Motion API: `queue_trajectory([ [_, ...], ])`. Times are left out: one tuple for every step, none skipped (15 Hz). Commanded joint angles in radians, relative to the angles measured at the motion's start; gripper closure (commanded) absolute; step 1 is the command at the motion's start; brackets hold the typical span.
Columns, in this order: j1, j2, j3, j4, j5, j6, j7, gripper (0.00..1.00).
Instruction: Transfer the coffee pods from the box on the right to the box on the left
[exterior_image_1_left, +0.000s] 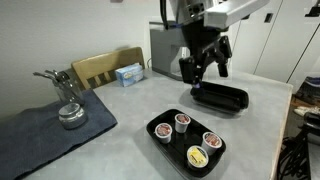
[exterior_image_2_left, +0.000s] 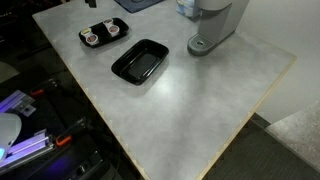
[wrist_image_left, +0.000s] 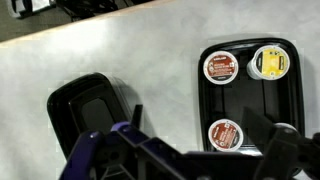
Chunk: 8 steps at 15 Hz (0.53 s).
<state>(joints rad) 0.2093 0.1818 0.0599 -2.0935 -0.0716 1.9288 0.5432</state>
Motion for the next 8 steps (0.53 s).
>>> queue_trajectory([
  [-0.024,-0.009,0.007,0.014,0.016,-0.049,0.002,0.00],
  [-0.035,-0.017,0.003,0.026,0.027,-0.086,0.002,0.00],
  [-0.041,-0.020,0.000,0.032,0.032,-0.100,0.002,0.00],
  [-0.044,-0.019,-0.001,0.034,0.034,-0.103,0.002,0.00],
  [-0.043,-0.019,-0.001,0.034,0.035,-0.103,0.002,0.00],
  [-0.043,-0.018,-0.001,0.034,0.036,-0.103,0.003,0.00],
  [-0.042,-0.017,-0.001,0.034,0.036,-0.104,0.003,0.00],
  [-0.042,-0.017,-0.001,0.034,0.036,-0.104,0.003,0.00],
])
